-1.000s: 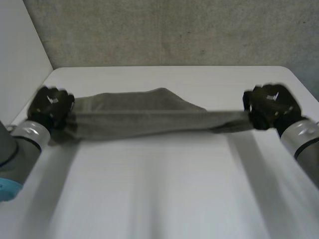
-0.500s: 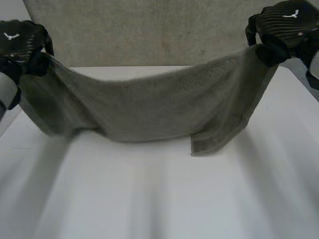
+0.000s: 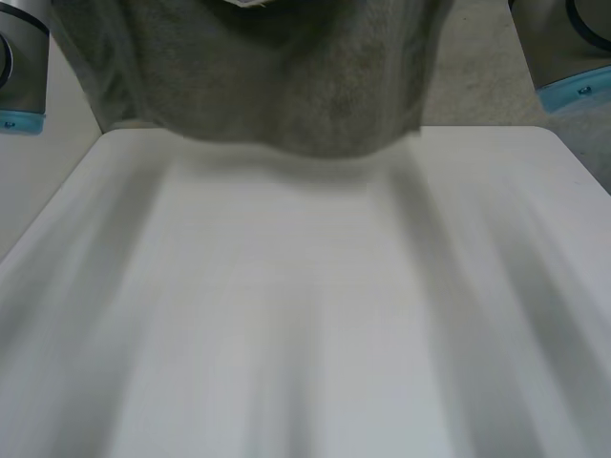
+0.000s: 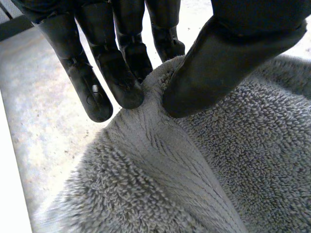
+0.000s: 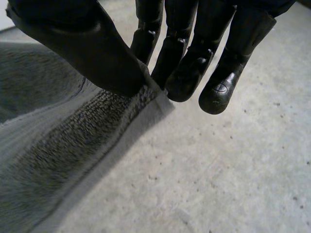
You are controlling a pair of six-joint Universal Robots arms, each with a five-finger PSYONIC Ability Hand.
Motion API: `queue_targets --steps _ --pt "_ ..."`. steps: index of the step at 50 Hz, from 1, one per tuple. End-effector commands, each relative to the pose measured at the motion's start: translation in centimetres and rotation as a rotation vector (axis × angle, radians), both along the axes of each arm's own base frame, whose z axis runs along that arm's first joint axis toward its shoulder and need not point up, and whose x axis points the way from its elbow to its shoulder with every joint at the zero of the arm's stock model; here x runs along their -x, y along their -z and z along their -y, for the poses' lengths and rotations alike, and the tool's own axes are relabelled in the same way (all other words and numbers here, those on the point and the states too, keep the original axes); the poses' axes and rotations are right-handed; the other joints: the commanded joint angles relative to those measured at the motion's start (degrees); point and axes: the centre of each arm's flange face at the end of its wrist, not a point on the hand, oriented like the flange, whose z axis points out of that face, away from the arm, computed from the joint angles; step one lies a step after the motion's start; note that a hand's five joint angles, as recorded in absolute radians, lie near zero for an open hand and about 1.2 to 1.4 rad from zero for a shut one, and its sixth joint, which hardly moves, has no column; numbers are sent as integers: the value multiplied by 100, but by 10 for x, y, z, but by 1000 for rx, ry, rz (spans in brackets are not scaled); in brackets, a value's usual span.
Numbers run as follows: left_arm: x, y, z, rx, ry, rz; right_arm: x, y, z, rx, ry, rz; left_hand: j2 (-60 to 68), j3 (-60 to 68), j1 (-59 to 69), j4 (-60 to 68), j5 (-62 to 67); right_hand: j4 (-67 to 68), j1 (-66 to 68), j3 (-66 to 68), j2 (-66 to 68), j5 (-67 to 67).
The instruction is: Fold the towel.
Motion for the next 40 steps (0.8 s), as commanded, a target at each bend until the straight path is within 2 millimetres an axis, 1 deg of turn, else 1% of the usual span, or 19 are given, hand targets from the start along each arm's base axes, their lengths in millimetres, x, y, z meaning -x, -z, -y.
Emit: queue_targets --steps 1,2,3,4,5,6,7,8,9,10,11,15,18,23,28,30,33,35,40 --pt "-7 57 9 -193 28 -7 -5 48 3 -194 -12 -105 361 235 628 188 443 308 356 308 319 245" --pt "-9 77 10 -248 23 5 -5 68 4 -273 -11 -151 361 235 628 188 443 308 356 308 319 245" --pt "-9 77 10 -248 23 5 -5 88 4 -350 -5 -200 361 235 628 188 443 308 356 308 319 245" --pt "-11 96 9 -305 21 17 -5 88 4 -351 -5 -201 361 235 628 188 443 308 356 308 319 245" --pt "-11 97 9 -305 21 17 -4 106 2 -424 1 -251 361 235 628 188 443 308 356 308 319 245" --pt "-16 119 8 -370 17 32 -4 106 2 -425 1 -252 361 235 628 188 443 308 356 308 319 245" --pt "-22 140 7 -428 18 52 -3 129 -2 -511 2 -313 361 235 628 188 443 308 356 308 319 245" --pt "-22 140 7 -428 18 52 0 152 -7 -595 2 -376 361 235 628 188 443 308 356 308 319 245" --pt "-26 160 3 -481 25 71 0 153 -7 -596 2 -377 361 235 628 188 443 308 356 308 319 245" --pt "-29 178 -1 -525 37 89 3 174 -12 -662 0 -434 361 235 628 188 443 308 356 308 319 245" --pt "-29 179 -1 -525 37 89 8 195 -17 -716 -13 -487 361 235 628 188 443 308 356 308 319 245" --pt "-38 225 -19 -644 82 133 22 226 -26 -792 -23 -573 361 235 628 188 443 308 356 308 319 245" --pt "-41 244 -36 -715 109 148 40 247 -31 -830 5 -629 361 235 628 188 443 308 356 308 319 245" --pt "-42 257 -63 -770 117 200 64 241 -41 -837 46 -622 361 235 628 188 443 308 356 308 319 245" --pt "-44 252 -86 -752 80 287 83 221 -57 -826 81 -592 361 235 628 188 443 308 356 308 319 245" --pt "-45 250 -94 -745 68 311 94 198 -71 -783 91 -561 361 235 628 188 443 308 356 308 319 245" --pt "-46 241 -111 -720 52 343 100 187 -76 -765 99 -538 361 235 628 188 443 308 356 308 319 245" --pt "-47 234 -118 -702 45 347 116 160 -85 -720 122 -472 361 235 628 188 443 308 356 308 319 245" --pt "-47 218 -144 -670 42 346 135 133 -94 -675 153 -398 -124 -250 142 -297 -42 308 356 308 319 245"
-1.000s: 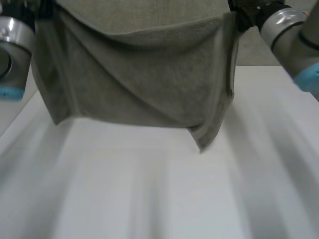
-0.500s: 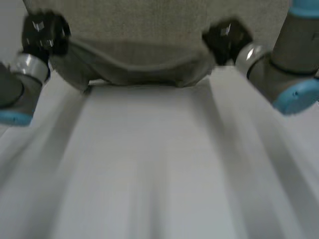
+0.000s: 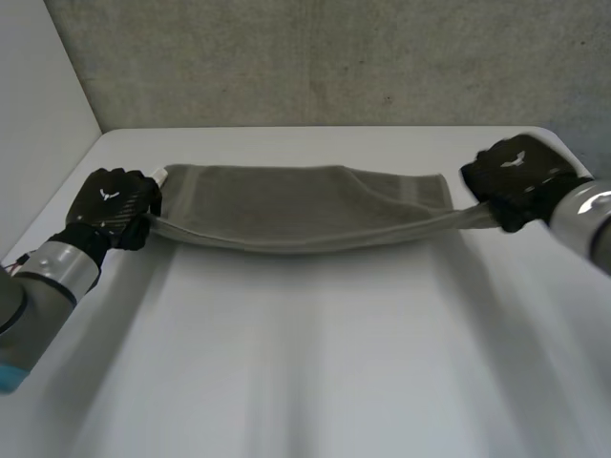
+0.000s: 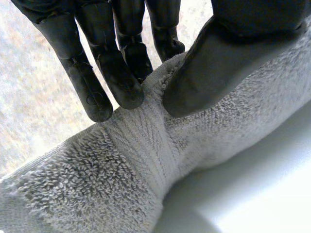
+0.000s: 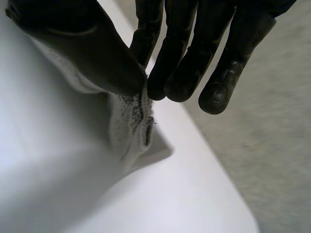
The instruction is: Fold the towel.
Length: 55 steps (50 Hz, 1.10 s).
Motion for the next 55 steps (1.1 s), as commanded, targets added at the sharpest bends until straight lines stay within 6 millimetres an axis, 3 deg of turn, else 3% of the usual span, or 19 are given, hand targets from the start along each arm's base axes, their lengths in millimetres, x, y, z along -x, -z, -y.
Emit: queue_targets --steps 1,3,4,8,19,23,27,30,32,37,39,46,55 --pt "-1 -23 -37 54 0 7 26 -41 -15 89 52 83 -929 -1051 -661 -1097 -868 307 357 308 319 245" --pt "-2 -28 -46 64 2 7 36 -49 -20 111 66 93 -803 -925 -535 -971 -741 307 357 308 319 245" --pt "-3 -32 -53 73 2 10 36 -49 -20 111 66 93 296 174 565 128 358 307 357 308 319 245" --pt "-4 -41 -69 84 2 6 46 -48 -23 95 71 93 356 234 624 188 417 307 357 308 319 245" --pt "-3 -48 -67 99 22 7 48 -32 -12 45 63 91 356 234 624 188 417 307 357 308 319 245" --pt "1 -41 -42 96 51 8 49 -15 5 16 66 83 356 234 624 188 417 307 357 308 319 245" --pt "17 -32 -12 95 98 12 30 0 20 88 10 53 356 234 624 188 417 307 357 308 319 245" --pt "22 -26 0 88 110 13 20 11 37 123 42 33 356 234 624 188 417 307 357 308 319 245" --pt "34 -16 24 79 133 12 17 18 46 129 73 22 356 234 624 188 417 307 357 308 319 245" --pt "47 0 54 56 157 15 2 36 64 133 123 -37 356 234 624 188 417 307 357 308 319 245" --pt "52 4 62 50 166 15 -5 54 75 115 125 -65 356 234 624 188 417 307 357 308 319 245" --pt "65 25 107 60 175 15 -22 86 98 113 106 -67 356 234 624 188 417 307 357 308 319 245" --pt "74 51 134 66 184 14 -37 119 126 166 141 -71 356 234 624 188 417 307 357 308 319 245"
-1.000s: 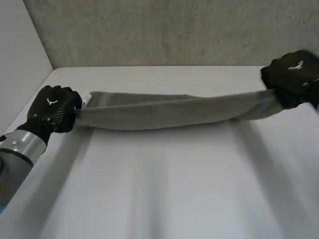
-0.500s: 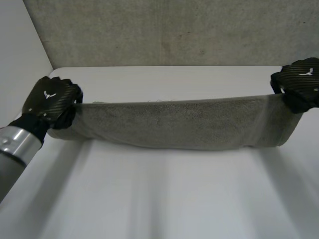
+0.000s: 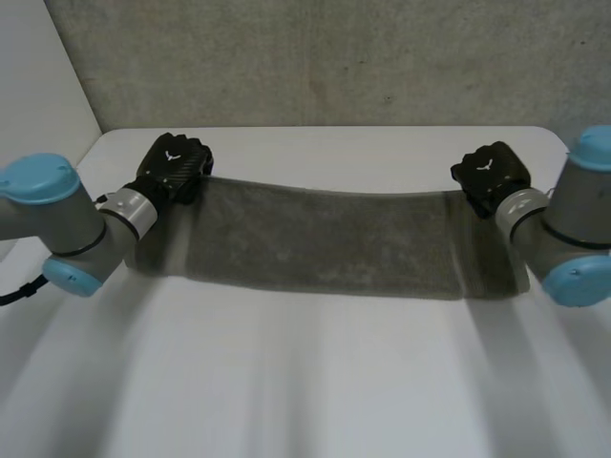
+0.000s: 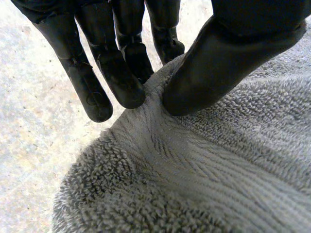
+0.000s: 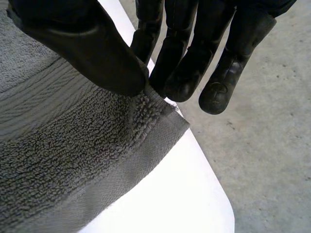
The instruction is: Fold the towel.
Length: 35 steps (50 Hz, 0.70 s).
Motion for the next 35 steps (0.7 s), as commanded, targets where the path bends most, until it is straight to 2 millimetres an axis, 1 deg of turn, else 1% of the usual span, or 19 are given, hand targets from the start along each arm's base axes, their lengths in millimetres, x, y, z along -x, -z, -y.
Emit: queue_targets --steps 1,10,12,15,16,17,18,20,21,22,24,26,27,28,29,31,32,34,35 --pt "7 23 22 13 7 3 -7 19 19 41 29 1 356 223 680 186 392 307 358 308 319 244" --pt "9 37 31 33 6 19 -18 32 39 86 56 5 89 -44 413 -81 125 307 358 308 319 244" --pt "10 35 32 43 7 17 -16 34 43 98 95 -17 -1753 -1886 -1429 -1923 -1717 307 358 308 319 244" --pt "13 31 33 60 11 13 -15 35 44 107 105 -42 -2900 -3033 -2576 -3070 -2864 307 358 308 319 244" --pt "13 31 33 60 11 13 -15 35 44 108 106 -42 -2905 -3038 -2581 -3075 -2869 307 358 308 319 244" --pt "15 28 33 69 13 11 -14 34 45 112 111 -51 -3838 -3970 -3513 -4008 -3802 -370 -319 -369 -358 -433" --pt "15 28 33 69 13 11 -14 34 45 112 111 -51 -3847 -3980 -3523 -4017 -3811 -377 -325 -376 -365 -440" --pt "16 23 35 82 5 8 -15 35 44 108 113 -59 -6644 -6776 -6319 -6814 -6608 -5614 -5563 -5614 -5602 -5678" --pt "16 23 35 82 5 8 -15 35 44 108 113 -59 -6644 -6777 -6320 -6814 -6608 -5641 -5590 -5641 -5629 -5705" --pt "16 20 34 87 3 9 -14 33 44 106 120 -59 -6606 -6739 -6282 -6776 -6570 -6693 -6642 -6692 -6681 -6756" --pt "19 18 32 88 3 13 -13 30 42 102 133 -58 -6623 -6755 -6298 -6793 -6587 -6693 -6642 -6692 -6681 -6756" --pt "27 0 25 124 -8 20 -13 24 39 100 143 -52 -6623 -6755 -6298 -6793 -6587 -6693 -6642 -6692 -6681 -6756" --pt "27 0 25 125 -8 20 -11 13 38 105 155 -40 -6623 -6755 -6298 -6793 -6587 -6693 -6642 -6692 -6681 -6756" --pt "25 -8 23 133 -32 23 -10 0 36 115 165 -20 -6623 -6755 -6298 -6793 -6587 -6693 -6642 -6692 -6681 -6756" --pt "25 -8 23 133 -32 23 -10 0 36 115 165 -19 -6623 -6755 -6298 -6793 -6587 -6693 -6642 -6692 -6681 -6756" --pt "19 -25 19 143 -87 20 -7 -27 28 126 172 52 -6623 -6755 -6298 -6793 -6587 -6693 -6642 -6692 -6681 -6756" --pt "19 -25 19 143 -88 20 -7 -27 28 126 172 52 -6623 -6755 -6298 -6793 -6587 -6693 -6642 -6692 -6681 -6756" --pt "11 -44 11 141 -142 15 -5 -54 17 143 169 121 -6623 -6755 -6298 -6793 -6587 -6693 -6642 -6692 -6681 -6756" --pt "11 -44 11 141 -143 15 -5 -54 17 143 169 121 -6623 -6755 -6298 -6793 -6587 -6693 -6642 -6692 -6681 -6756"
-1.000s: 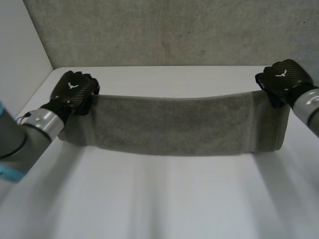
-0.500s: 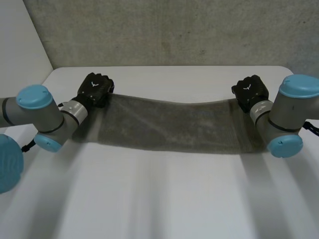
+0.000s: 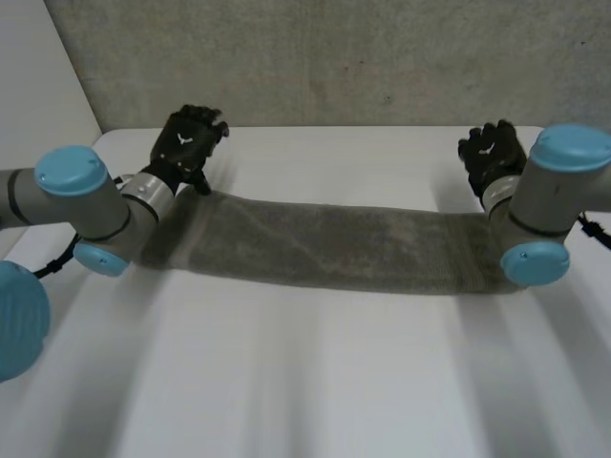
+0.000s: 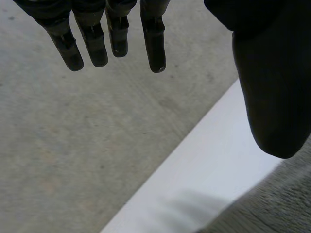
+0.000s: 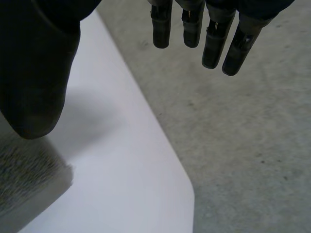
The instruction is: Fold the towel.
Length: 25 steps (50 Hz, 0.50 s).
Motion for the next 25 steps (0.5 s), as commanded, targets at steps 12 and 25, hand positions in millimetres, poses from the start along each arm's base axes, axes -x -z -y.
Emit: queue_targets --steps 12,25 --pt "-40 -79 -90 -77 -230 -51 22 -61 -93 -270 -50 101 -303 -329 -333 -349 -215 -491 -363 -427 -410 -344" --pt "-46 -32 -123 -281 -299 -174 43 0 -112 -438 -11 134 -303 -329 -333 -349 -214 -491 -363 -427 -410 -344"
